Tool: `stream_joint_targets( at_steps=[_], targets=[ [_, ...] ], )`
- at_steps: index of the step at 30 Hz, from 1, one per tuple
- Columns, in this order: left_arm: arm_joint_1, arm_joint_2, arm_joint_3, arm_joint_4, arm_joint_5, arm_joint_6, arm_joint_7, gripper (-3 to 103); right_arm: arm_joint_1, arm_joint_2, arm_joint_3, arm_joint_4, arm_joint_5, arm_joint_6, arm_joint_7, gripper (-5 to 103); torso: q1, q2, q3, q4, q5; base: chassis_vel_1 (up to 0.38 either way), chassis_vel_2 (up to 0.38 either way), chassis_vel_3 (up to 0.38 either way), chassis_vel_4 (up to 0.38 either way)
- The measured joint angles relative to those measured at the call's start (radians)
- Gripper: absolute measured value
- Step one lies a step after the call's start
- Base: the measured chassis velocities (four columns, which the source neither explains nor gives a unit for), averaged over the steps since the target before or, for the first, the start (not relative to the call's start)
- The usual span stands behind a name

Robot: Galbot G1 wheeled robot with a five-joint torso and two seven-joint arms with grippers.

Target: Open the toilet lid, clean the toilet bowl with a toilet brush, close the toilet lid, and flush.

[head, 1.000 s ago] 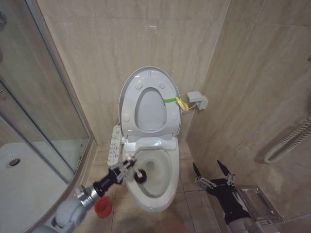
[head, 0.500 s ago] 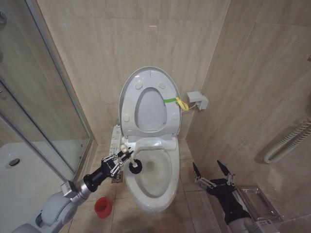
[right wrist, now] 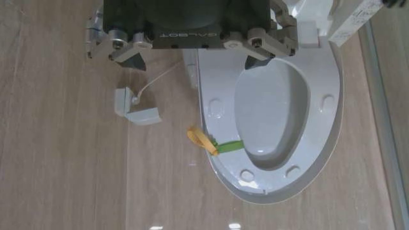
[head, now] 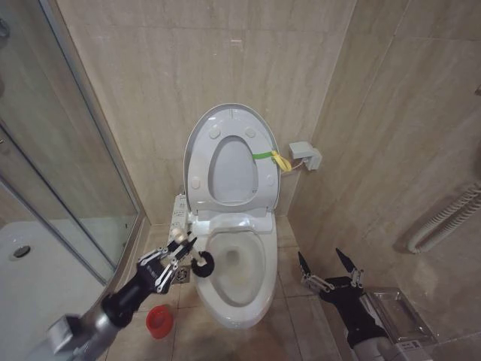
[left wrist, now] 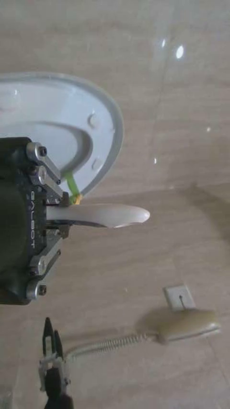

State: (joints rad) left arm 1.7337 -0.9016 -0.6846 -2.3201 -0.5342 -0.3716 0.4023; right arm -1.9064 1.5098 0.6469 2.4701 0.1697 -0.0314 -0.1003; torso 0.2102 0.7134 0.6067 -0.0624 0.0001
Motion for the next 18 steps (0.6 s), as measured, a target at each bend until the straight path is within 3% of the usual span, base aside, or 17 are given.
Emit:
stream_joint_targets(
  at_steps=[6, 10, 14, 18],
  targets=[
    [0.096, -0.132, -0.076, -0.059, 0.132, -0.003, -0.045, 16, 0.000, 0.000, 0.000, 0.000, 0.000, 0.000, 0.000, 100, 0.000, 0.000, 0.000, -0.0005, 0.0002, 0.000, 0.000, 0.000, 0.000],
    [0.120, -0.185, -0.080, -0.067, 0.158, -0.003, -0.072, 16, 0.000, 0.000, 0.000, 0.000, 0.000, 0.000, 0.000, 100, 0.000, 0.000, 0.000, -0.0007, 0.0001, 0.000, 0.000, 0.000, 0.000],
    [0.171, -0.312, -0.030, -0.088, 0.249, -0.003, -0.143, 16, 0.000, 0.000, 0.000, 0.000, 0.000, 0.000, 0.000, 100, 0.000, 0.000, 0.000, -0.0003, 0.0002, 0.000, 0.000, 0.000, 0.000],
    [0.194, -0.383, 0.004, -0.083, 0.318, -0.018, -0.177, 16, 0.000, 0.000, 0.000, 0.000, 0.000, 0.000, 0.000, 100, 0.000, 0.000, 0.000, -0.0003, 0.0001, 0.000, 0.000, 0.000, 0.000]
  ],
)
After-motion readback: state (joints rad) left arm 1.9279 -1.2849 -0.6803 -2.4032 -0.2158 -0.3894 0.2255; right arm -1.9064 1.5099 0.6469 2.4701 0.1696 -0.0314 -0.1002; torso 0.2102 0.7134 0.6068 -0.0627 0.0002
